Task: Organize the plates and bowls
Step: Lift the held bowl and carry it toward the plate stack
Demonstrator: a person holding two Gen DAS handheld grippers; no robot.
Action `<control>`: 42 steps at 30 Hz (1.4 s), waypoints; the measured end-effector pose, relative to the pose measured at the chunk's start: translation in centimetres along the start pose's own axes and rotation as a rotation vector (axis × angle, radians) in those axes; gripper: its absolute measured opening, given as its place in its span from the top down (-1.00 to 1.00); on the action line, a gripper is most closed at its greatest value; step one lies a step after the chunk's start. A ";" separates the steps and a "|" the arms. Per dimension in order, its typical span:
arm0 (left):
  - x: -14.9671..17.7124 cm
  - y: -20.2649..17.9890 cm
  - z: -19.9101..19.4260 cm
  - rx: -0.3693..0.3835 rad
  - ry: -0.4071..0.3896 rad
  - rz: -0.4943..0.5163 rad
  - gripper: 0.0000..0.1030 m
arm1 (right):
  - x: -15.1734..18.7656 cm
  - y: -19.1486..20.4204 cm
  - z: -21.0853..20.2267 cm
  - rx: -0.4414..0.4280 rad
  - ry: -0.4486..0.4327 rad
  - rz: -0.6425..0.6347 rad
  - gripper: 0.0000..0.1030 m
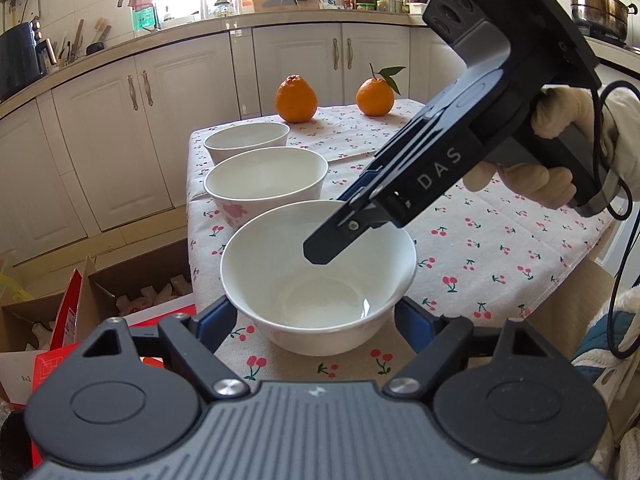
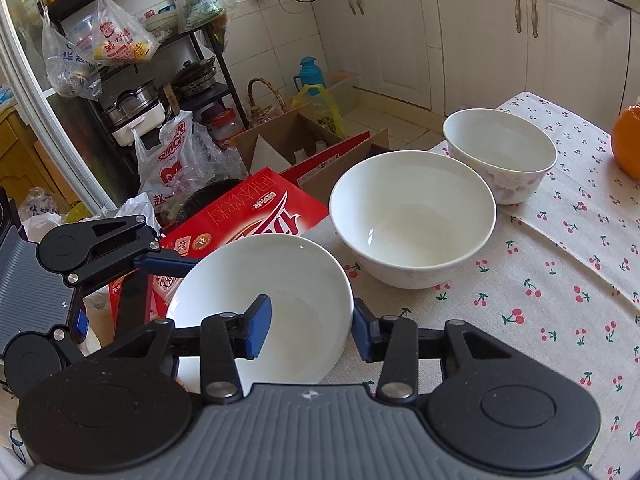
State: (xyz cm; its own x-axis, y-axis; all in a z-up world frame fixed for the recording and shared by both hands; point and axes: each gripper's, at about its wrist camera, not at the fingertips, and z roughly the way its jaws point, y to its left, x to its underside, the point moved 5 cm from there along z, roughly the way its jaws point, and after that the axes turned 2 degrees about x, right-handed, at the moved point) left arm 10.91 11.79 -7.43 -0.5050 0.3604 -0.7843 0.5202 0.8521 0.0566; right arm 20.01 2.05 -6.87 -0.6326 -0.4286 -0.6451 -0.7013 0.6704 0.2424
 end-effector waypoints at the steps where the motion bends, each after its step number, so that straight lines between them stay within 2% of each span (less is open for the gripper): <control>1: 0.0 0.0 0.0 0.001 0.000 0.001 -0.66 | 0.0 0.0 0.0 0.001 0.000 0.001 0.07; 18: -1.9 -2.0 0.1 0.045 -0.011 0.031 -0.66 | 1.0 -1.4 -3.0 0.016 -0.028 0.033 0.07; 42: -6.2 -8.2 5.4 0.208 -0.041 0.125 -0.66 | 5.5 -8.0 -9.5 0.187 -0.090 0.169 0.06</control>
State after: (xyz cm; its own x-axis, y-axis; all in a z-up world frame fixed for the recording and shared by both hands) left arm 13.53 0.47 -6.36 -0.4013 0.4386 -0.8041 0.7097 0.7039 0.0298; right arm 19.05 -11.37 -5.47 -0.6977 -0.2512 -0.6709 -0.5103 0.8316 0.2193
